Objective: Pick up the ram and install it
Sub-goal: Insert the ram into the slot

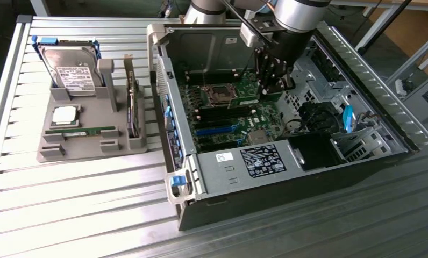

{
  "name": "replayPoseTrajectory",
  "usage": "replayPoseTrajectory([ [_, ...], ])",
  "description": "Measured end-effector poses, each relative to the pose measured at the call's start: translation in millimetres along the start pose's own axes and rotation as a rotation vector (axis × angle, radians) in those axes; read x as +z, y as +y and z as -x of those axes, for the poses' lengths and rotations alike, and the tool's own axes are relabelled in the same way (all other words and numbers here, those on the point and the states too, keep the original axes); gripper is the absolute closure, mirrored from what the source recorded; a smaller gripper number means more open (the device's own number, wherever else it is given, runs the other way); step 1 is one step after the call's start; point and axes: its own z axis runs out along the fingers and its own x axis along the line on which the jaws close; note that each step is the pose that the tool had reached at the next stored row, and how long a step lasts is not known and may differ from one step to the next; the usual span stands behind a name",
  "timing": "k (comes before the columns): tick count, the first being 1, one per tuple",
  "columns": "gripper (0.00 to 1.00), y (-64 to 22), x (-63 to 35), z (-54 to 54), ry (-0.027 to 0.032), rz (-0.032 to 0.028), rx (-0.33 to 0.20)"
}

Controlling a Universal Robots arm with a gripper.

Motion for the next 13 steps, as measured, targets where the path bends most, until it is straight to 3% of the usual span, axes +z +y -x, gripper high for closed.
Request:
replayPoseTrajectory([
  [13,0.89,0.1,11.5,0.4,0.0000,0.0000,0.000],
])
